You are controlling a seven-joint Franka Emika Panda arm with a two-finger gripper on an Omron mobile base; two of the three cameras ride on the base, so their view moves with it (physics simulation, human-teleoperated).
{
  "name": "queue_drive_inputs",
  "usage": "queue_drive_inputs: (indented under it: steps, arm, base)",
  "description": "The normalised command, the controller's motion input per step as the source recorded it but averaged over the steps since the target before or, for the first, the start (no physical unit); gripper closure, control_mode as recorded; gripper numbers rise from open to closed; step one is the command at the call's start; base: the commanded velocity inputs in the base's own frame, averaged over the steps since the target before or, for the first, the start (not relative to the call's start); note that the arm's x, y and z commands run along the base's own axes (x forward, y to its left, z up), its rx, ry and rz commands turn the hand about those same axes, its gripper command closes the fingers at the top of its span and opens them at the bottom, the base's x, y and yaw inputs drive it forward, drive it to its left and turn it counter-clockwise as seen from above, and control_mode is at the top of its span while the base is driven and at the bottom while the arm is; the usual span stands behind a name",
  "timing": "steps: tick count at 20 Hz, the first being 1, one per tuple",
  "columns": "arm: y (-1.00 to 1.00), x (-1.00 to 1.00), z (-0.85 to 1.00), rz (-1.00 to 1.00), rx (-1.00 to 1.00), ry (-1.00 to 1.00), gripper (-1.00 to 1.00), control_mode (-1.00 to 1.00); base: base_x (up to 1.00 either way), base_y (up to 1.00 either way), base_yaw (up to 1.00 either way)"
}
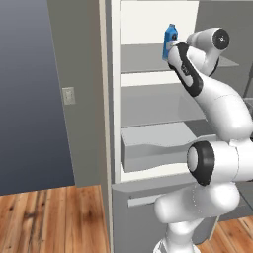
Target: Take out the milk from the fridge and place it on the tray on the counter. Then take the sugar cube near the tray and place it in the tray.
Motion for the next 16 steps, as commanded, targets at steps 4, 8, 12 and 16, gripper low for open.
queue_drive_inputs:
  steps: [4, 8, 12, 16]
  arm:
    - [0.0, 0.29, 0.0, 0.0, 0.0, 0.0, -1.0, -1.0]
    - [0.0, 0.21, 0.0, 0.0, 0.0, 0.0, -1.0, -1.0]
    - [0.0, 0.17, 0.07, 0.0, 0.0, 0.0, -1.0, -1.0]
    - [0.0, 0.18, 0.23, 0.0, 0.0, 0.0, -1.0, -1.0]
  base:
    - [0.0, 0.0, 0.0]
    - [0.0, 0.0, 0.0]
    - [0.0, 0.0, 0.0]
    - [0.0, 0.0, 0.0]
